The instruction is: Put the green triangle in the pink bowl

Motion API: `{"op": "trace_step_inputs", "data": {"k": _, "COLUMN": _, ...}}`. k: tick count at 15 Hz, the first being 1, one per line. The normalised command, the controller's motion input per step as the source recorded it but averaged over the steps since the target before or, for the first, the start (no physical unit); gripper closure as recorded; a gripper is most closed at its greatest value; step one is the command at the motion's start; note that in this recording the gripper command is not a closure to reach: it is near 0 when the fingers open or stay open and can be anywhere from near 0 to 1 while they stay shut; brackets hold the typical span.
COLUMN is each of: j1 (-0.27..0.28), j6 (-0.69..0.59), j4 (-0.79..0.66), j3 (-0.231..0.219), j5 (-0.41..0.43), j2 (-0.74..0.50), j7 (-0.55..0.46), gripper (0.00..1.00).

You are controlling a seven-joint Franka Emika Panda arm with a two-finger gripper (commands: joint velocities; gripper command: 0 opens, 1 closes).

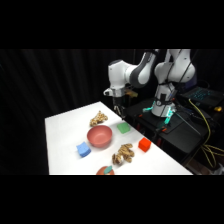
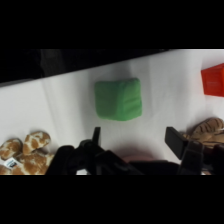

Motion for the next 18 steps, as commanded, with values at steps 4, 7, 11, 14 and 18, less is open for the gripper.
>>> {"op": "trace_step_inputs", "data": {"k": 4, "j1": -0.082, "j6": 0.21, "j4": 0.23, "j3": 0.02, "j5": 0.263, "j2": 0.38, "j7": -0.31, "gripper": 0.0}}
{"op": "trace_step_inputs", "data": {"k": 7, "j1": -0.134, "j6": 0.08, "j4": 0.13, "j3": 0.072, "j5": 0.224, "j2": 0.19, "j7": -0.28, "gripper": 0.0}}
{"op": "trace_step_inputs", "data": {"k": 11, "j1": -0.115, "j6": 0.02, "j4": -0.02, "j3": 0.077, "j5": 0.145, "j2": -0.04, "j7": -0.17, "gripper": 0.0}}
{"op": "trace_step_inputs", "data": {"k": 14, "j1": -0.066, "j6": 0.01, "j4": -0.12, "j3": 0.132, "j5": 0.228, "j2": -0.09, "j7": -0.18, "gripper": 0.0}}
{"op": "trace_step_inputs", "data": {"k": 18, "j1": -0.023, "j6": 0.0, "j4": -0.13, "j3": 0.149, "j5": 0.248, "j2": -0.11, "j7": -0.18, "gripper": 0.0}}
